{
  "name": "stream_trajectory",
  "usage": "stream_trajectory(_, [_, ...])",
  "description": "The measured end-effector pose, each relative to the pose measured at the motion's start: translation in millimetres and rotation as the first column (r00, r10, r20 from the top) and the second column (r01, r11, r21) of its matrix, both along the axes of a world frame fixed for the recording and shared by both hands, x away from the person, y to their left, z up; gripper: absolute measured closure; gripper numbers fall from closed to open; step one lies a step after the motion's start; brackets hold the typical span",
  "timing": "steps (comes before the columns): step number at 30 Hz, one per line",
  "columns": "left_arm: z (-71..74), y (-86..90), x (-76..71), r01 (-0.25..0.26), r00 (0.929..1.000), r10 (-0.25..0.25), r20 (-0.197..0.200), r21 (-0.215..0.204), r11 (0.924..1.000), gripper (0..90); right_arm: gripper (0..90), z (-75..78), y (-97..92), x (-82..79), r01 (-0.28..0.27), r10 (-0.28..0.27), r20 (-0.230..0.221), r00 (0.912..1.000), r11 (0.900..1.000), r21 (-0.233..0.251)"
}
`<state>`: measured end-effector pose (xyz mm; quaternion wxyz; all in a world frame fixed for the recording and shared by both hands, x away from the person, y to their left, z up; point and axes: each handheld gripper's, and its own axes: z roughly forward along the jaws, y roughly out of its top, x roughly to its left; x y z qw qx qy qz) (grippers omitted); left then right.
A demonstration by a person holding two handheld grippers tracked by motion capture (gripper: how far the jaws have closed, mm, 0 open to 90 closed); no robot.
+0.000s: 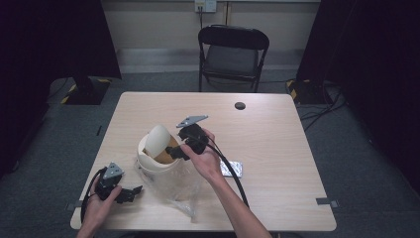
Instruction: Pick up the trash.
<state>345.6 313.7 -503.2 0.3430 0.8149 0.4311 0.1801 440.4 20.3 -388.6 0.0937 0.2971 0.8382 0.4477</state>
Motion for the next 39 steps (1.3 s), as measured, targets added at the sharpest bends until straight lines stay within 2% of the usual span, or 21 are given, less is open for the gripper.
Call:
stream_trajectory(4, [0.0, 0.0, 0.0, 0.0, 1.0, 0.0, 0.0, 0.0, 1.0, 0.1, 13.4, 7.5, -12.9, -6.0, -0.006, 0.006, 0.016, 0.9999, 1.0, 0.002])
stream_trajectory(5, [0.0, 0.0, 0.0, 0.0, 1.0, 0.0, 0.0, 0.0, 1.0, 0.1, 13.1, 12.2, -22.3, -8.9, 0.008, -0.008, 0.041, 0.9991, 1.0, 0.002])
stream_trajectory(6, [0.0, 0.0, 0.0, 0.0, 1.0, 0.0, 0.0, 0.0, 1.0, 0.0, 13.1, 12.2, -22.3, -8.9, 0.008, -0.008, 0.041, 0.9991, 1.0, 0.002])
stream_trajectory(7, [0.0, 0.0, 0.0, 0.0, 1.0, 0.0, 0.0, 0.0, 1.0, 0.0, 13.3, 16.7, -30.1, -13.0, 0.024, -0.024, 0.07, 0.9972, 0.9997, 0.001])
stream_trajectory(10, [0.0, 0.0, 0.0, 0.0, 1.0, 0.0, 0.0, 0.0, 1.0, 0.0, 13.2, 20.2, -40.2, -15.6, 0.021, -0.022, 0.077, 0.9968, 0.9997, 0.008])
stream_trajectory(12, [0.0, 0.0, 0.0, 0.0, 1.0, 0.0, 0.0, 0.0, 1.0, 0.0, 13.2, 22.8, -52.9, -16.2, 0.041, -0.042, 0.09, 0.9951, 0.999, 0.015])
stream_trajectory(16, [0.0, 0.0, 0.0, 0.0, 1.0, 0.0, 0.0, 0.0, 1.0, 0.1, 13.2, 19.6, -83.0, -14.7, 0.087, -0.09, 0.077, 0.993, 0.9957, 0.031])
stream_trajectory(17, [0.0, 0.0, 0.0, 0.0, 1.0, 0.0, 0.0, 0.0, 1.0, 0.1, 13.2, 12.2, -98.2, -13.8, 0.108, -0.109, 0.063, 0.992, 0.9938, 0.026])
stream_trajectory(19, [0.0, 0.0, 0.0, 0.0, 1.0, 0.0, 0.0, 0.0, 1.0, 0.0, 13.2, 7.1, -105.5, -13.2, 0.115, -0.116, 0.055, 0.9918, 0.9933, 0.015])
stream_trajectory(21, [0.0, 0.0, 0.0, 0.0, 1.0, 0.0, 0.0, 0.0, 1.0, 0.0, 13.3, -11.2, -126.9, -13.8, 0.133, -0.133, 0.018, 0.9909, 0.991, -0.014])
stream_trajectory(22, [0.0, 0.0, 0.0, 0.0, 1.0, 0.0, 0.0, 0.0, 1.0, 0.0, 13.3, -11.2, -126.9, -13.8, 0.133, -0.133, 0.018, 0.9909, 0.991, -0.014])
stream_trajectory(23, [0.0, 0.0, 0.0, 0.0, 1.0, 0.0, 0.0, 0.0, 1.0, 0.1, 13.4, -24.0, -138.7, -14.3, 0.141, -0.141, -0.002, 0.99, 0.9892, -0.04])
stream_trajectory(25, [0.0, 0.0, 0.1, 0.0, 1.0, 0.0, 0.0, 0.0, 1.0, 0.0, 13.5, -38.4, -148.0, -14.5, 0.13, -0.132, -0.03, 0.9908, 0.9897, -0.06])
stream_trajectory(26, [0.0, 0.0, 0.1, 0.0, 1.0, 0.0, 0.0, 0.0, 1.0, 0.0, 13.5, -38.4, -148.0, -14.5, 0.13, -0.132, -0.03, 0.9908, 0.9897, -0.06])
stream_trajectory(27, [0.0, 0.0, 0.1, 0.0, 1.0, 0.0, 0.0, 0.001, 1.0, 0.0, 13.6, -51.9, -156.9, -14.0, 0.131, -0.135, -0.053, 0.9894, 0.9885, -0.076])
stream_trajectory(28, [0.0, 0.0, 0.1, 0.0, 1.0, 0.0, 0.0, 0.001, 1.0, 0.0, 13.6, -51.9, -156.9, -14.0, 0.131, -0.135, -0.053, 0.9894, 0.9885, -0.076])
stream_trajectory(29, [0.0, 0.0, 0.1, 0.0, 1.0, 0.0, 0.0, 0.001, 1.0, 0.0, 13.6, -62.8, -165.0, -13.1, 0.129, -0.133, -0.071, 0.9886, 0.9896, -0.065])
stream_trajectory(32, [0.0, 0.0, 0.0, 0.0, 1.0, 0.0, 0.0, 0.0, 1.0, 0.0, 13.6, -73.1, -169.5, -11.0, 0.127, -0.136, -0.088, 0.9868, 0.9873, -0.096])
stream_trajectory(33, [0.0, 0.0, 0.0, 0.0, 1.0, 0.0, 0.0, 0.001, 1.0, 0.0, 13.6, -81.6, -172.3, -8.9, 0.122, -0.132, -0.095, 0.9867, 0.9868, -0.107])
stream_trajectory(36, [0.0, 0.0, 0.0, 0.0, 1.0, 0.0, 0.0, 0.001, 1.0, 0.0, 13.8, -89.2, -174.1, -7.7, 0.115, -0.125, -0.099, 0.9872, 0.9882, -0.101])
stream_trajectory(39, [0.0, 0.0, 0.0, 0.0, 1.0, 0.0, 0.0, 0.0, 1.0, 0.0, 14.0, -101.9, -175.3, -7.6, 0.1, -0.111, -0.135, 0.9846, 0.9914, -0.084])
